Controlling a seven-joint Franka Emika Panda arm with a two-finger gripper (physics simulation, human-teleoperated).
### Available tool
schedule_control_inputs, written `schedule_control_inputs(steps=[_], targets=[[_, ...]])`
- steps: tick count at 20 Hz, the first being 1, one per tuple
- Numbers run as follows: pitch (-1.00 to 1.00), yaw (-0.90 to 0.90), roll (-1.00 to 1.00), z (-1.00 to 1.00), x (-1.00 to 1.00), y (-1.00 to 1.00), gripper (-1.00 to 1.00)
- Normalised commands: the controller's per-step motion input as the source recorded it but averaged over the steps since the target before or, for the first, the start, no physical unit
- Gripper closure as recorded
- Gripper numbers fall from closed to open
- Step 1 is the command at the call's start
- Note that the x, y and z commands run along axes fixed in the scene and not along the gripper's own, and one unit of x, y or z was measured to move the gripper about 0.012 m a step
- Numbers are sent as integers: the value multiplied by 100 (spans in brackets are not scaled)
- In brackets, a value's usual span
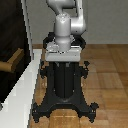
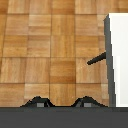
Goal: Open the door by pressing down and pulling on the handle.
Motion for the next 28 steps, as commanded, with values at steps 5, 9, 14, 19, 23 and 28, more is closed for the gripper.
schedule_control_inputs(steps=[5, 9, 14, 19, 23, 28], targets=[[0, 0, 0, 0, 0, 0, -100], [0, 0, 0, 75, 0, 0, -100], [0, 0, 0, 80, 0, 0, -100], [0, 0, 0, 60, 0, 0, -100], [0, 0, 0, 75, 0, 0, -100], [0, 0, 0, 20, 0, -20, -100]])
